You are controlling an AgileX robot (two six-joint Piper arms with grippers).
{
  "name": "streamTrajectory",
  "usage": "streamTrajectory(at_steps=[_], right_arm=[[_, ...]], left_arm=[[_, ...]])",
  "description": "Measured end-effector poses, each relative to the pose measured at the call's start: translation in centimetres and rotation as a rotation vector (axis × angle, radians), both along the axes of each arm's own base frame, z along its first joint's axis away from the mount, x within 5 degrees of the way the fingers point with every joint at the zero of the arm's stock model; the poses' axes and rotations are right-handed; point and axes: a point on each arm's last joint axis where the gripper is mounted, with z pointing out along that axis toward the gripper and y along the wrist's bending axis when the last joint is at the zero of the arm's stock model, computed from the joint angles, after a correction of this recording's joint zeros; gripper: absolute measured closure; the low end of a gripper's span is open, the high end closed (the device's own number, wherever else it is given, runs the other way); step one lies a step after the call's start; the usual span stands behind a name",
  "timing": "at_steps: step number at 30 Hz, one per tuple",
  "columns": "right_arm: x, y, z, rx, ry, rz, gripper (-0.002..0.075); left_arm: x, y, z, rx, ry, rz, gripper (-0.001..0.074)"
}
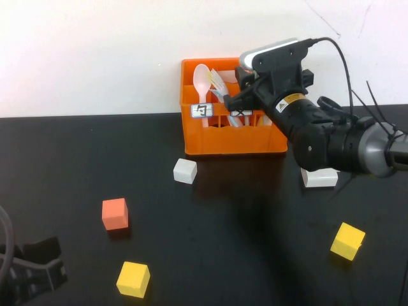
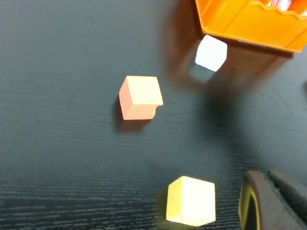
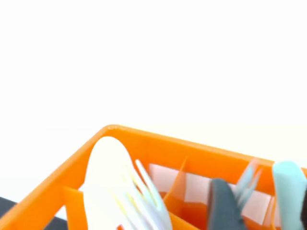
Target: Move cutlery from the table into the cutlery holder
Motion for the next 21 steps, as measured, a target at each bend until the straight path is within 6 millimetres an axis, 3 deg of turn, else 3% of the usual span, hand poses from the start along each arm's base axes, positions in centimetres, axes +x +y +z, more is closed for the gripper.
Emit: streamTrajectory(at_steps=[5,9,13,16,21], right_arm=[[-0.1,-0.1,0.8,0.018,-0.033,-0.003,0.0351],[-0.8,0.0,3.7,-0.014,-0.093,0.046,0.0357],[-2.7,-0.1,8.5,-0.115,-0.17,0.136,0.047],[-4.7,-0.3,11.8,-0.206,-0.189,0.191,0.0611],[-7.1,-1.2,15.3,-0.275,-0.169,0.213,0.0713]], left_arm=[[0.0,0.0,0.0,0.002,0.001,-0.001,0.0736],[0.0,0.0,0.0,0.004,0.0,-0.002,0.0736],[-0.2,0.1,0.3,-0.01,-0.025,-0.002,0.0736],[-0.7,0.3,0.8,-0.017,-0.071,-0.004,0.0736],[-1.6,0.8,1.6,0.012,-0.156,-0.013,0.0736]])
